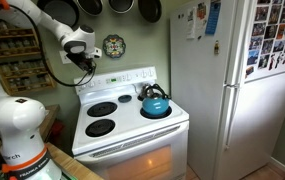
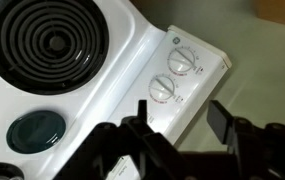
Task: Flip the switch on the top left of the stove to turn off the oven light
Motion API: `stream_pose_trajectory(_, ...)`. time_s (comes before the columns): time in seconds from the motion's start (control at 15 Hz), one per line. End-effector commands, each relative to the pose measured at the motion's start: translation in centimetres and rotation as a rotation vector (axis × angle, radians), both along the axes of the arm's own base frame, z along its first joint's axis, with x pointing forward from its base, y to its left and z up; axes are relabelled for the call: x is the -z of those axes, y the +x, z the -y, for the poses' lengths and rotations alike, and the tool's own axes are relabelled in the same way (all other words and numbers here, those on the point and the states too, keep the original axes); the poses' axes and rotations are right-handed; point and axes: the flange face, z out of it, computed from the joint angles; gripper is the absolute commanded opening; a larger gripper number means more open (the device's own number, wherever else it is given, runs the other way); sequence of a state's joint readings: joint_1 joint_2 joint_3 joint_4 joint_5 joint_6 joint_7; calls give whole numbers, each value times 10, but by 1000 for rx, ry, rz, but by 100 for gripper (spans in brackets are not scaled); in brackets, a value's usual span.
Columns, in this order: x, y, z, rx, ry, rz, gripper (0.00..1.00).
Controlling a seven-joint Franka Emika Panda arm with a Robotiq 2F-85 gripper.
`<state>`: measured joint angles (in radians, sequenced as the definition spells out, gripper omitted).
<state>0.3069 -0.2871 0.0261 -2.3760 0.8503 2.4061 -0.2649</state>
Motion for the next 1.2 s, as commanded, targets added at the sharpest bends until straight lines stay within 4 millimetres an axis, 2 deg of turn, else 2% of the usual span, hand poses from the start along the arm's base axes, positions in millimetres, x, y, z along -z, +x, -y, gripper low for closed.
stream_pose_trajectory(0.0,22,33,-9,46,105,-26,33)
stream_pose_trajectory(0.13,34,47,-15,80,146,-62,18)
stream_pose_trajectory(0.33,54,69,-18,156,160,-90,0)
stream_pose_trajectory(0.53,75,88,-21,213,123,-95,0)
stream_pose_trajectory(0.73,101,99,-39,166,65,-150,0)
stream_pose_trajectory(0.8,87,88,-28,173,93,-121,0)
stream_pose_trajectory(0.93,95,91,-33,166,87,-133,1)
stream_pose_trajectory(1.13,89,92,-31,170,91,-123,1)
